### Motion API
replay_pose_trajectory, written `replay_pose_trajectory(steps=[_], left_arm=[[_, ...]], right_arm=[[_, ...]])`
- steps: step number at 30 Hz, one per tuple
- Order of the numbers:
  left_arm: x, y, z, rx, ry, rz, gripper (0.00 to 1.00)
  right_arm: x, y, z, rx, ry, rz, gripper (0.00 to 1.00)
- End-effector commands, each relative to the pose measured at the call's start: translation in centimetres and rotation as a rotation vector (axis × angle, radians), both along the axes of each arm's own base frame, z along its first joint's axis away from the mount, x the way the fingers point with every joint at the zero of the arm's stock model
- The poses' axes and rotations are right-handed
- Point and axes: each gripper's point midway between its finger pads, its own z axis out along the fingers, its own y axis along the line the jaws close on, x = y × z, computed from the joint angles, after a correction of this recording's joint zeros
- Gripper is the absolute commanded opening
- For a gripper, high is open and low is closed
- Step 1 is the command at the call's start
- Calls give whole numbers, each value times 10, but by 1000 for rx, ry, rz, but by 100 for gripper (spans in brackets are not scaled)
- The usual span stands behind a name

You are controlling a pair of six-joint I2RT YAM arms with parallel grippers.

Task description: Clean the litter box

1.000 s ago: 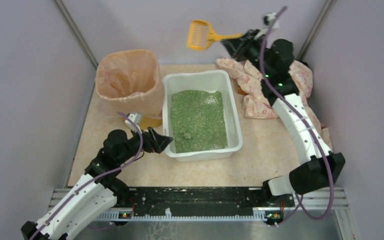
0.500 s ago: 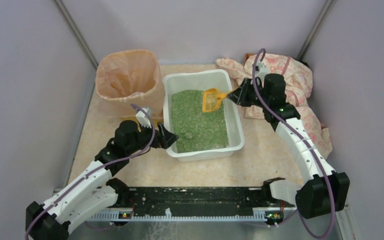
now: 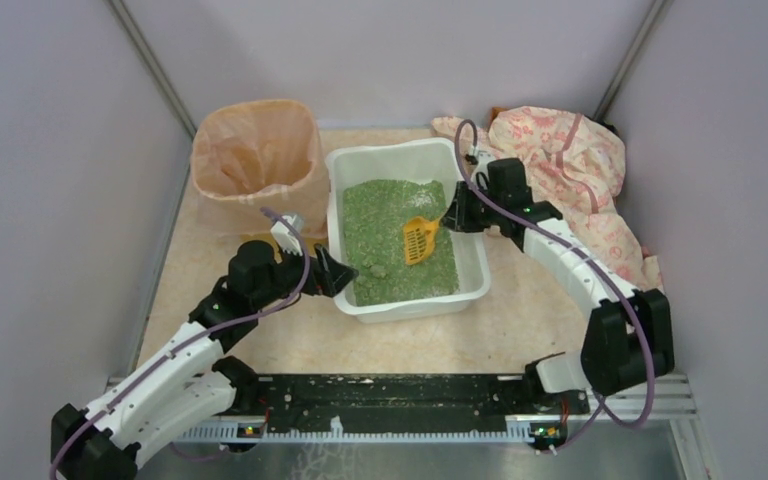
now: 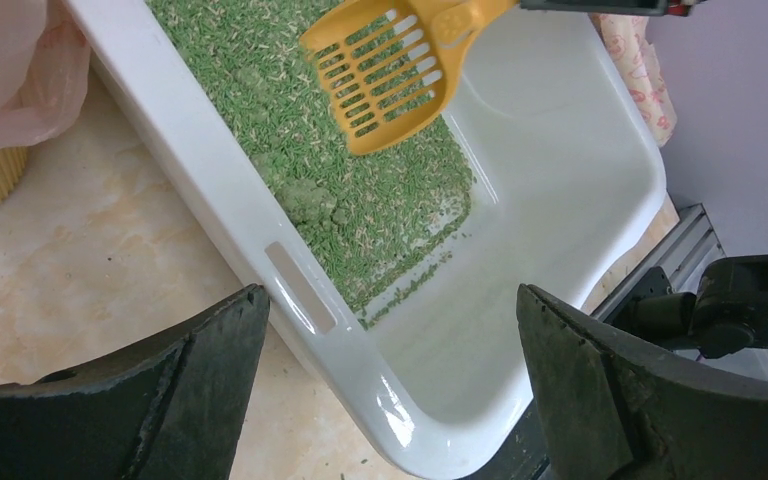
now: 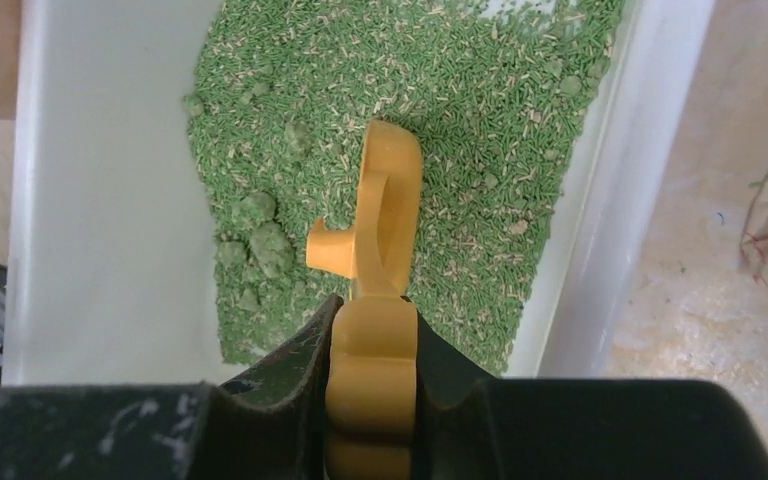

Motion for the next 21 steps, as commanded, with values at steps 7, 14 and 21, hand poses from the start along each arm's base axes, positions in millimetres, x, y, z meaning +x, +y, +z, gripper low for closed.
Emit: replay_pose_trajectory(steps=[7, 14, 21], left_arm=[[0, 14, 41, -12, -126, 47, 99], [0, 16, 41, -9, -123, 52, 99], [2, 14, 38, -9, -122, 51, 99]], right_arm=[[49, 31, -16, 53, -18, 16, 0], [54, 65, -23, 231, 62, 79, 0], [41, 97, -27, 408, 153, 161, 0]])
